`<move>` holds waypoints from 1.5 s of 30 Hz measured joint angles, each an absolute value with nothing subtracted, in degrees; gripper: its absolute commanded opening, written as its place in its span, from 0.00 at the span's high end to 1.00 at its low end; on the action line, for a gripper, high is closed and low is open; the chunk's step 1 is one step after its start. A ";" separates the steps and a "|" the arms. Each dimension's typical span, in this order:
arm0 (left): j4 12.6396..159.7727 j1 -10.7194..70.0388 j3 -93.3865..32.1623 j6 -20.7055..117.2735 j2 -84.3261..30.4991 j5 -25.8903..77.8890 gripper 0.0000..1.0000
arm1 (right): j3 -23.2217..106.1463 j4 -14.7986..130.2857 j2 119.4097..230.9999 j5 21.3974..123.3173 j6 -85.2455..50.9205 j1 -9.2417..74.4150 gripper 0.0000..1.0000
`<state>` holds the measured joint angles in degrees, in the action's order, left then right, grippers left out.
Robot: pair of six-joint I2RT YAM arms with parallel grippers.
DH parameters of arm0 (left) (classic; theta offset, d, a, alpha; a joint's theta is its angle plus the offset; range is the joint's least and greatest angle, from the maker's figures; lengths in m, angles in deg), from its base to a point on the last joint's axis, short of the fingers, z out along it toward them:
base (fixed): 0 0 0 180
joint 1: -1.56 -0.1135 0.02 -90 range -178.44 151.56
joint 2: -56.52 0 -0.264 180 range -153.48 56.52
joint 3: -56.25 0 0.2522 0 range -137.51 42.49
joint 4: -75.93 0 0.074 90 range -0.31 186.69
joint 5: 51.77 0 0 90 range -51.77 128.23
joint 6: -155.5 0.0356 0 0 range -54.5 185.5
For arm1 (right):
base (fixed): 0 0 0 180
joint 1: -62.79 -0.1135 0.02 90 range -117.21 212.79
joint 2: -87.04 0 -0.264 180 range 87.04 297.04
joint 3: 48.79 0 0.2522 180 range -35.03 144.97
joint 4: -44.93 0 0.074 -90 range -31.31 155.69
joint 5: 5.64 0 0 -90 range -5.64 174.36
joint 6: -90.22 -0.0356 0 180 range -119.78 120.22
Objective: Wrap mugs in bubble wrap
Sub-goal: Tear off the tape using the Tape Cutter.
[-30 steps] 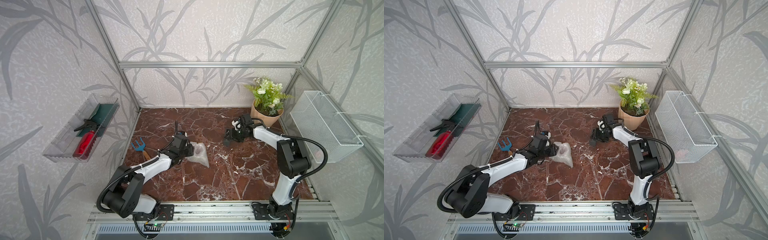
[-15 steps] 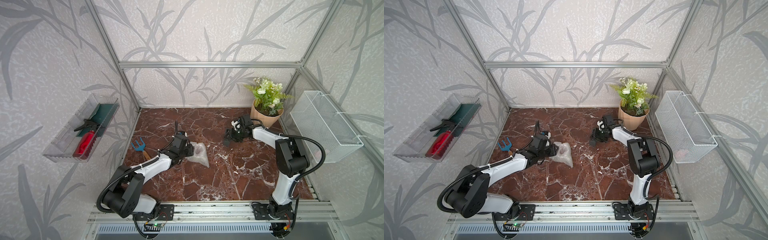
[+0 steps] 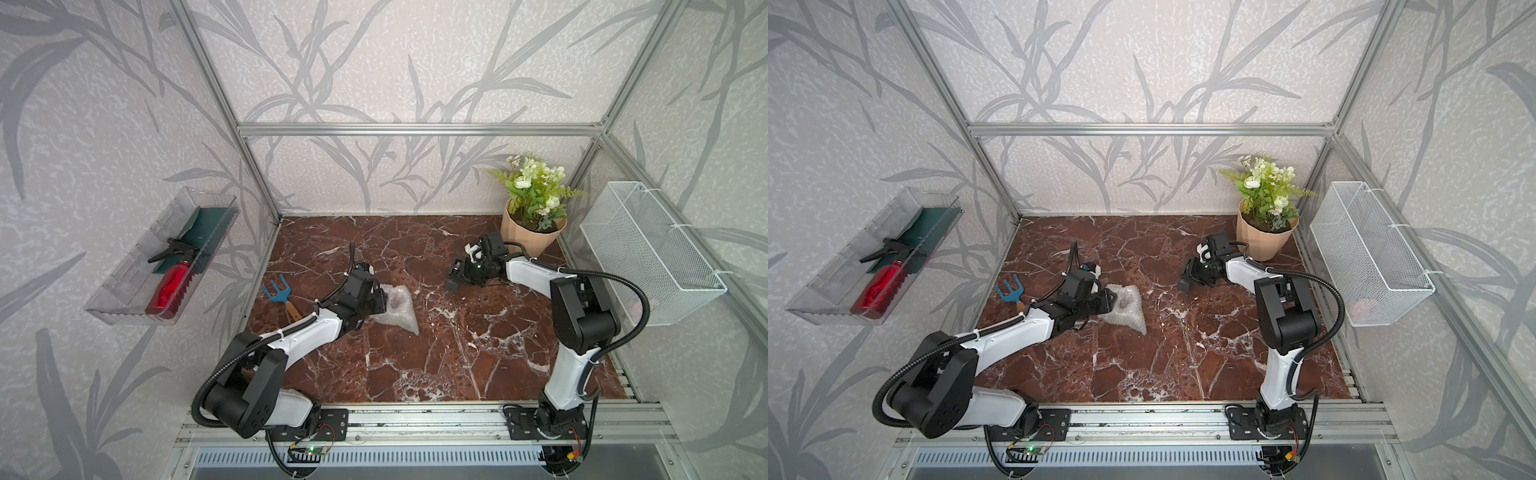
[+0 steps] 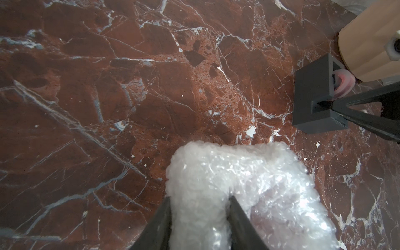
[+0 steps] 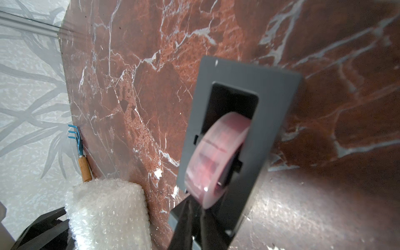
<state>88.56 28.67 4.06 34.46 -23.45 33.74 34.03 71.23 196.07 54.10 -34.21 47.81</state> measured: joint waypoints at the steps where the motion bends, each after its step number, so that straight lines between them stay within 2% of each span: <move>1: 88.56 28.67 4.06 34.46 -23.45 33.74 0.61 | 33.85 70.86 196.05 53.85 -34.59 47.87 0.97; 3: 88.54 28.70 4.06 34.48 -23.45 33.74 0.61 | 33.31 69.98 195.88 53.57 -35.15 47.92 1.00; 45: 88.58 28.89 4.14 34.48 -23.38 33.93 0.61 | 28.63 61.28 191.88 48.83 -48.01 50.06 1.00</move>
